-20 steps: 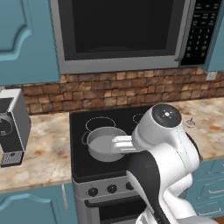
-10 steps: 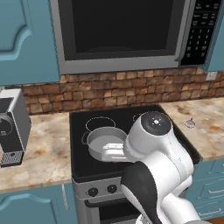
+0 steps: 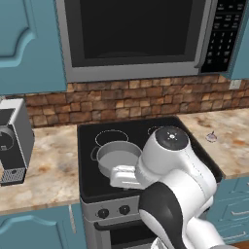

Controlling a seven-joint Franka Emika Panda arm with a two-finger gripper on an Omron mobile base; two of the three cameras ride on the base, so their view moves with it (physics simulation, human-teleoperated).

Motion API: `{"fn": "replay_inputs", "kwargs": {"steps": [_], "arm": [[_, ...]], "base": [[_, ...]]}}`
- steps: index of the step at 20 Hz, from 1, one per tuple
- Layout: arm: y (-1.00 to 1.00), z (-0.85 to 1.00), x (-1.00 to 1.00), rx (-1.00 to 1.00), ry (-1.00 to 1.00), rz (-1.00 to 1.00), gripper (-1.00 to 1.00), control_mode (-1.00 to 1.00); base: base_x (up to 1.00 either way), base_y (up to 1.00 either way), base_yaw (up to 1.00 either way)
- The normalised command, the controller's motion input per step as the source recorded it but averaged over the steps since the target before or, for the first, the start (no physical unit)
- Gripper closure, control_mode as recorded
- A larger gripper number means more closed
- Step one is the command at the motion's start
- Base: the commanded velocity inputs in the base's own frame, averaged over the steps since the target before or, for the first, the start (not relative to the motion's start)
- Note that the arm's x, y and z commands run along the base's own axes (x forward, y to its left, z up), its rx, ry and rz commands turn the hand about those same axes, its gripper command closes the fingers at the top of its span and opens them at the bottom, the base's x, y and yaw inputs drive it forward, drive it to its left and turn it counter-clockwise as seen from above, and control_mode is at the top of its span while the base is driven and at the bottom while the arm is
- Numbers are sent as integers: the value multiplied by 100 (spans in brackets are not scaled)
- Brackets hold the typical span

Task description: Turn on the burner for the pot on the stove. Wait thirty seconds for the pot to heat up. Then add the garlic to the pot.

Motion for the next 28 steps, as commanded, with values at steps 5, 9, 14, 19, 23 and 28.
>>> {"fn": "replay_inputs", "kwargs": {"steps": [5,9,14,19,23,28], "arm": [[0,-28,-29,4,-5,0,-100,-100],[0,-33,-36,3,-9,0,-100,-100],[0,-44,-30,4,-9,0,-100,-100],[-5,-52,-23,4,-11,3,-100,-100],[-14,-61,-11,0,-30,7,-100,-100],[-14,-87,-1,-1,-40,10,-100,-100]], "base": [[0,0,0],[0,0,0],[0,0,0],[0,0,0],[0,0,0],[0,0,0]]}}
